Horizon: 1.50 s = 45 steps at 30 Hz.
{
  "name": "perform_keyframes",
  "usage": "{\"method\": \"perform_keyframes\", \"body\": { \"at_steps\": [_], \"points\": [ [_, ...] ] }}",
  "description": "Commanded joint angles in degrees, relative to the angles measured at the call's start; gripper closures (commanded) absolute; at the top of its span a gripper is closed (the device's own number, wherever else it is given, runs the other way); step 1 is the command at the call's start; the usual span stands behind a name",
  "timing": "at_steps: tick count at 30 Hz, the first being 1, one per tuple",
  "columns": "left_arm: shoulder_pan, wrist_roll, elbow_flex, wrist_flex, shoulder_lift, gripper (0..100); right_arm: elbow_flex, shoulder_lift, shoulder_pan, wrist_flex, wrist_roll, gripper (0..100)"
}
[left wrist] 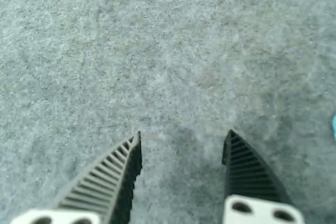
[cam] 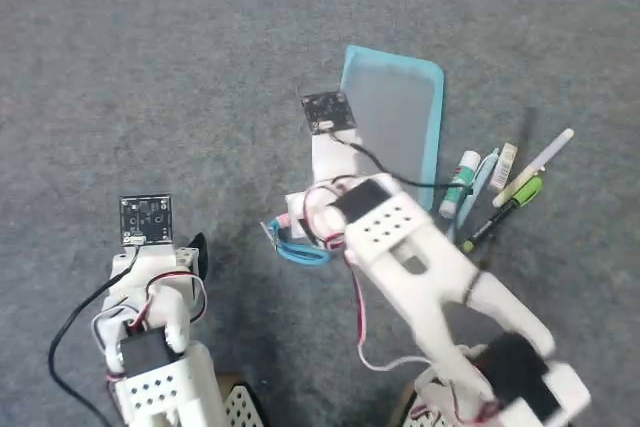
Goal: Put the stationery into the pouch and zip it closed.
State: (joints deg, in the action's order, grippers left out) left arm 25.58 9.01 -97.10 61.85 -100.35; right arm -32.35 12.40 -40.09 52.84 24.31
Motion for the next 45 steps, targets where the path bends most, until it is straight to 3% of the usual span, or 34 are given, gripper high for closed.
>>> {"method": "perform_keyframes", "body": {
  "at_steps": [1,6,14,21,27,36,41,45],
  "points": [
    [0.35,0.70,0.22,-2.02,1.14,76,4.66,-4.70,-1.19,-5.23,12.13,67.8],
    [0.35,0.70,0.22,-2.02,1.14,76,9.67,-9.19,-2.07,-5.41,21.71,67.8],
    [0.35,0.70,0.22,-2.02,1.14,76,16.62,-18.95,-5.23,-5.23,27.25,67.8],
    [0.35,0.70,0.22,-2.02,1.14,76,22.24,-26.77,-5.14,-5.14,27.08,68.6],
    [0.35,0.70,0.22,-2.02,1.14,76,24.79,-30.90,-4.18,-5.32,26.90,82.6],
    [0.35,0.70,0.22,-2.02,1.14,76,24.70,-31.60,-2.95,-2.59,26.99,82.1],
    [0.35,0.70,0.22,-2.02,1.14,76,24.88,-31.25,-1.80,0.66,26.73,90.9],
    [0.35,0.70,0.22,-2.02,1.14,76,24.70,-31.52,1.89,2.59,23.30,91.9]
  ]
}}
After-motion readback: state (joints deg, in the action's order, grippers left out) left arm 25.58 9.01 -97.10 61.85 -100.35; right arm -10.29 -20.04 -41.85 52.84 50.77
